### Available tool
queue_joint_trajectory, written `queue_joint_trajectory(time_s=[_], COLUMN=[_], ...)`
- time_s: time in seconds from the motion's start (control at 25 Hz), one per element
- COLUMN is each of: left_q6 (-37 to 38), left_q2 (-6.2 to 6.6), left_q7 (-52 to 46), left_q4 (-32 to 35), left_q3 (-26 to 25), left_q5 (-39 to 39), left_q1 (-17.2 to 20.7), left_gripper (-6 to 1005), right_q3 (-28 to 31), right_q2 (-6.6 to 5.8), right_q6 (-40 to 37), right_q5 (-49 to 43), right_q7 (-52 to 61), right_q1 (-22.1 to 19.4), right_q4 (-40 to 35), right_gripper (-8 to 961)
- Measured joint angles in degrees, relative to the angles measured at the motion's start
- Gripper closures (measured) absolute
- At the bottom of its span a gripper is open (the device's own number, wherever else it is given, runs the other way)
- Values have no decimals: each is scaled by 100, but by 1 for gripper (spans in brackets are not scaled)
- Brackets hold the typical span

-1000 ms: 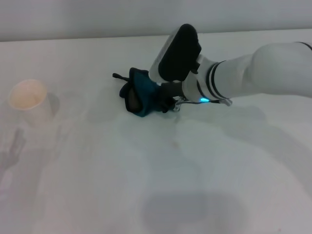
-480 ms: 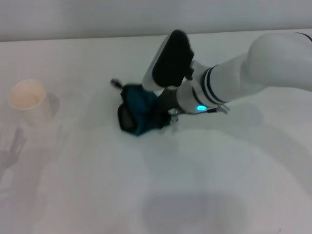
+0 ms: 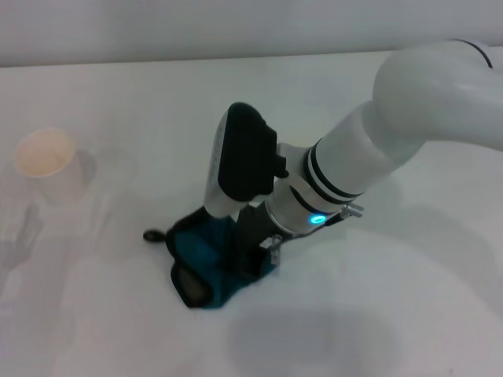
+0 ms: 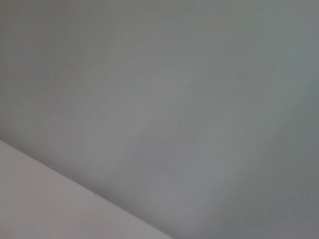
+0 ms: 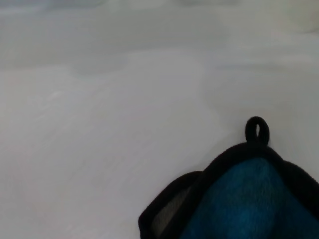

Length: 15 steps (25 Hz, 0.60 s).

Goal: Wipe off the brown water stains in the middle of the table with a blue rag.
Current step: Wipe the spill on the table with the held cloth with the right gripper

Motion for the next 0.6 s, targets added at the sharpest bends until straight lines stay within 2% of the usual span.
queue_joint_trajectory(time_s=[0.2,0.28,0.48,0.6], left_q6=[23,25,25,25], left_q2=[0,0,0,0], left_q7=[-2,-2,-2,-4], left_q4=[2,1,2,1], left_q3=[0,0,0,0], left_q5=[0,0,4,19], left_q1=[-17,-18,-18,-18], left_gripper=[117,117,117,117], right_q3=[125,387,1113,1349], right_q2=[-26,-28,-8,-3], right_q6=[-308,-306,50,393], right_q5=[-26,-276,-844,-860], right_q7=[-218,-217,-197,-175], right_q1=[-8,-88,-269,-175], right_q4=[36,71,252,601], right_gripper=[900,900,900,900])
